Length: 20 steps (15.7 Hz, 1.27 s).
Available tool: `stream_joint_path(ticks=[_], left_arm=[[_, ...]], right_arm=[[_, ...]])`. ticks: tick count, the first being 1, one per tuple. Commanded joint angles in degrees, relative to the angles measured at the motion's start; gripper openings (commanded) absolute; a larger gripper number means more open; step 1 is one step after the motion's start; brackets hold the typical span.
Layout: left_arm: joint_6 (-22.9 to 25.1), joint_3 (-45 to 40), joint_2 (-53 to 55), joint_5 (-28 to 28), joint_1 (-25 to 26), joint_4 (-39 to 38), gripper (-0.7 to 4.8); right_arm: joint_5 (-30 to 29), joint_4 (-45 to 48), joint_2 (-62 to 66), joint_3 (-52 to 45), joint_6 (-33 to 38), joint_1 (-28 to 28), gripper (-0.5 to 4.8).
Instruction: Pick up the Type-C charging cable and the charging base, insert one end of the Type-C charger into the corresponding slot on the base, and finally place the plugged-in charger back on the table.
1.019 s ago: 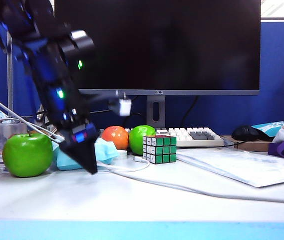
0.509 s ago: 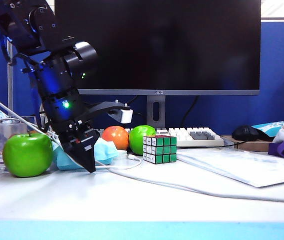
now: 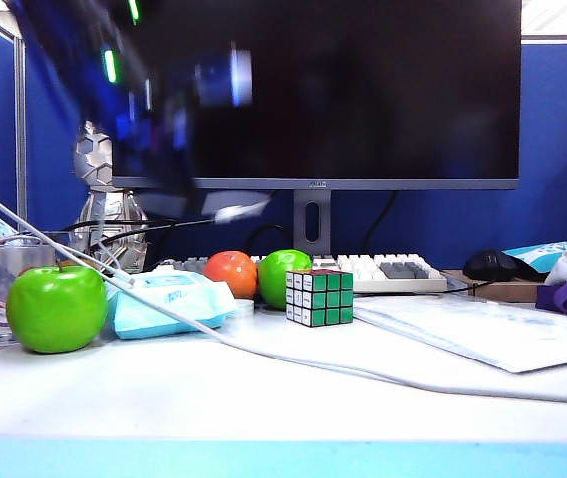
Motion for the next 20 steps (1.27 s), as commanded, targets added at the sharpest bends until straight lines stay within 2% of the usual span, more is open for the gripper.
stream_joint_path(ticks=[1,2,3,4,6,9,10,12,15,17,20], left_arm=[[-8.9,4.6,-2.2,17.2,-0.1,-11.0,-0.06],[-10.8,6.0,-2.2,21.6,-0.1,-14.4,-0.06],[-14.1,7.6,-2.2,30.1,-0.1,-19.3,-0.06],[-16.2,7.7,-2.2,35.0,-0.1,-20.7,-0.06],[-18.8,7.7,-2.1,41.0,-0.1,-22.7,-0.06],[-21.6,7.7,-1.7,41.9,-0.1,-24.6,-0.06],[-22.5,7.7,0.2,44.2,-0.1,-30.5,-0.06],[-22.2,7.6,2.9,44.7,-0.1,-33.8,-0.06],[-22.8,7.6,6.3,44.2,-0.1,-32.2,-0.06],[-25.0,7.6,8.6,40.7,-0.1,-30.7,-0.06],[-27.4,7.6,14.0,39.9,0.0,-27.4,-0.06]], right_arm=[[-0.3,2.0,-0.3,0.4,0.0,0.0,-0.05],[-0.3,2.0,-0.3,0.4,0.0,0.0,-0.05],[-0.3,1.9,-0.3,0.4,0.0,0.0,-0.05],[-0.3,1.8,-0.3,0.4,0.0,0.0,-0.06],[-0.3,1.7,-0.4,0.4,0.0,0.0,-0.06],[-1.3,1.8,-0.4,0.4,0.0,0.0,-0.06],[-1.4,1.7,-0.4,0.4,0.0,0.0,-0.06],[-1.4,1.8,-0.4,0.4,0.0,0.0,-0.05],[-1.3,1.8,-0.4,0.4,0.0,0.0,-0.05],[-1.4,1.8,-0.4,0.4,0.0,0.0,-0.05],[-1.4,1.8,-0.4,0.4,0.0,0.0,-0.05]])
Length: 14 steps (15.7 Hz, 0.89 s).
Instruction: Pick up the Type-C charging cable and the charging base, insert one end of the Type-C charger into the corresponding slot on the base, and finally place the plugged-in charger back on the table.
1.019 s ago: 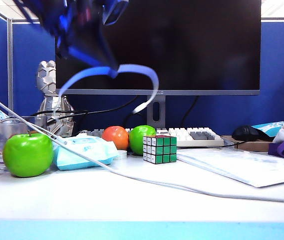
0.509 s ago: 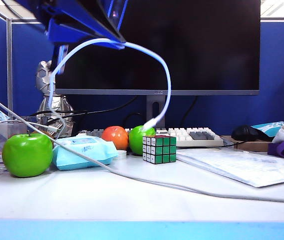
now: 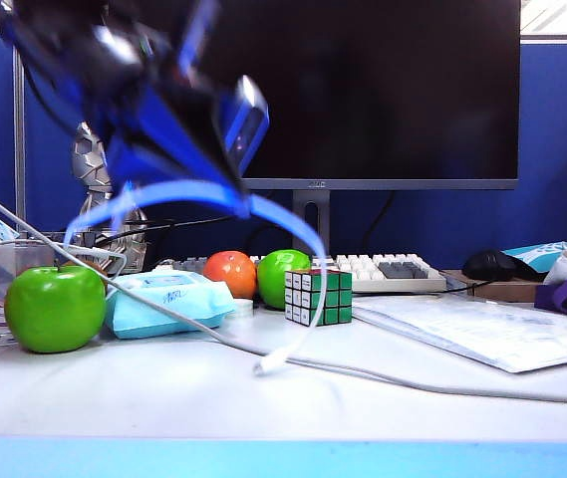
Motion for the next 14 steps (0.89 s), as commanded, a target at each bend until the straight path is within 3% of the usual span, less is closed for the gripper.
stream_joint_path(ticks=[1,3,4,5,6,8,9,10,11,12,14], left_arm=[[-0.9,0.2,4.9,-0.2,0.0,6.1,0.1],[-0.9,0.2,5.6,-0.2,0.0,10.4,1.44],[-1.0,0.4,5.5,0.2,0.0,12.9,3.29],[-1.0,0.7,5.5,0.4,0.0,13.5,4.31],[0.4,3.3,5.5,-3.5,0.0,13.4,4.79],[5.4,5.9,5.4,-12.4,0.0,12.9,4.79],[11.4,7.7,5.3,-18.0,0.0,11.9,4.79],[27.6,10.7,5.3,-27.9,0.0,9.0,4.79],[33.9,10.8,5.3,-28.6,0.0,8.7,4.79],[48.6,10.8,5.6,-26.7,-0.3,7.6,4.79],[55.8,10.8,6.0,-25.9,-0.9,8.4,4.79]], right_arm=[[-0.1,1.7,-0.3,0.4,0.0,0.0,-0.05],[-0.1,1.7,-0.3,0.4,0.0,0.0,-0.06],[-0.1,1.7,-0.3,0.4,0.0,0.0,-0.05],[-0.1,1.7,-0.3,0.4,0.0,0.0,-0.05],[-0.1,1.7,-0.3,0.4,0.0,0.0,-0.06],[-0.1,1.7,-0.3,0.4,0.0,0.0,-0.05],[-0.1,1.7,-0.3,0.4,0.0,0.0,-0.05],[-0.1,1.7,-0.3,0.4,0.0,0.0,-0.05],[-0.1,1.7,-0.3,0.4,0.0,0.0,-0.05],[-0.1,1.7,-0.3,0.4,0.0,0.0,-0.05],[-0.1,1.7,-0.3,0.4,0.0,0.0,-0.06]])
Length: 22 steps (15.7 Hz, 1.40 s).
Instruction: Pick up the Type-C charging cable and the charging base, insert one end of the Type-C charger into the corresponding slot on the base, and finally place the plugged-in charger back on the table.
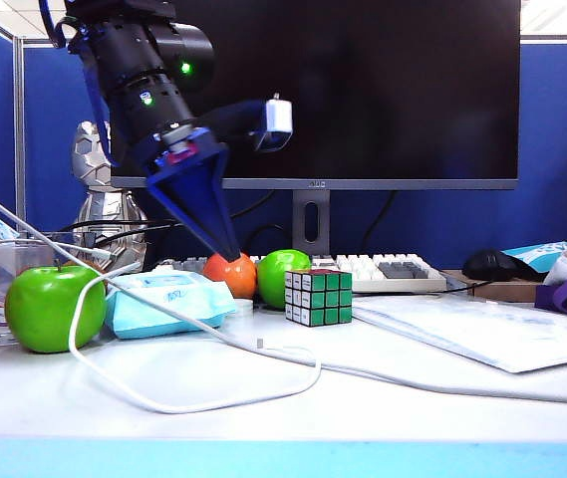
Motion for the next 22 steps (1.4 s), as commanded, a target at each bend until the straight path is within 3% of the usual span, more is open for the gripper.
stream_joint_path(ticks=[1,5,6,15,16,18,19,22], left_arm=[[9.5,0.1,0.7,1.8,-1.2,2.0,4.79],[10.3,0.1,5.1,-1.6,-4.7,7.5,4.79],[10.3,0.1,6.3,-2.6,-5.0,9.9,3.91],[10.3,0.1,11.6,-3.8,-4.8,14.2,3.89],[10.3,0.1,11.9,-3.8,-4.8,14.0,3.24],[10.1,0.1,11.9,-3.8,-4.8,13.6,2.61],[10.1,0.1,11.9,-3.8,-4.8,12.7,1.49],[10.1,0.1,11.8,-3.8,-4.9,12.1,1.32]], right_arm=[[-0.1,1.7,-0.3,0.4,0.0,0.0,-0.05],[-1.0,1.7,-0.2,0.4,0.0,0.0,-0.06],[-1.0,1.7,-0.2,0.4,0.0,0.0,-0.05],[-2.4,1.7,-0.2,0.4,0.0,0.0,-0.05],[-2.4,1.7,-0.2,0.4,0.0,0.0,-0.05],[-2.4,1.7,-0.2,0.4,-0.1,0.0,-0.06],[-2.4,1.7,-0.2,0.4,-0.1,0.0,-0.05],[-2.4,1.7,-0.2,0.4,-0.1,0.0,-0.05]])
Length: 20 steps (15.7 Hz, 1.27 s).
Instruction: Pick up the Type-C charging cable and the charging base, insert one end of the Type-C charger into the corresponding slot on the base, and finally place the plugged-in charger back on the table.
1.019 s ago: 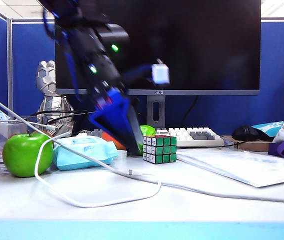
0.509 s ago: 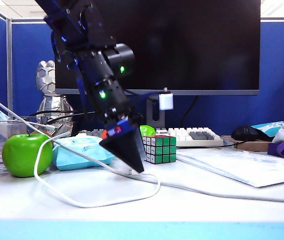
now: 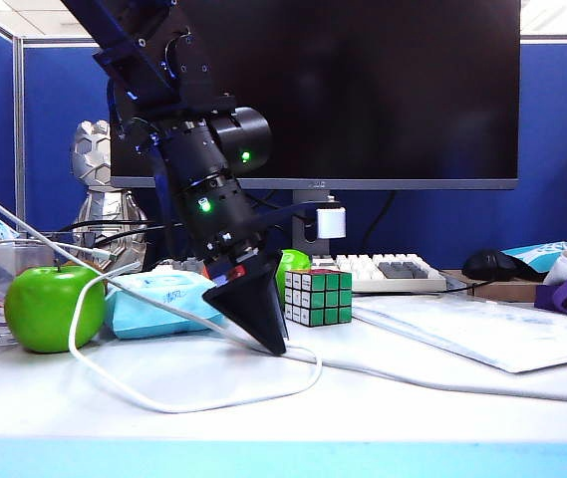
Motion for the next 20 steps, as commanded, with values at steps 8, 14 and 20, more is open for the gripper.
stream_joint_path(ticks=[8,14,20], left_arm=[[-1.7,0.5,-0.5,0.9,-0.1,-2.0,0.34],[-12.8,7.7,-2.2,16.4,-0.1,-2.1,0.17],[-49.8,17.6,-2.4,37.7,0.0,-3.6,0.17]], right_arm=[[-0.2,1.9,-0.2,0.4,-0.1,0.0,-0.05],[0.1,2.1,-0.3,0.4,-0.3,0.0,-0.05],[0.2,2.1,-0.5,0.4,-0.3,0.0,-0.05]])
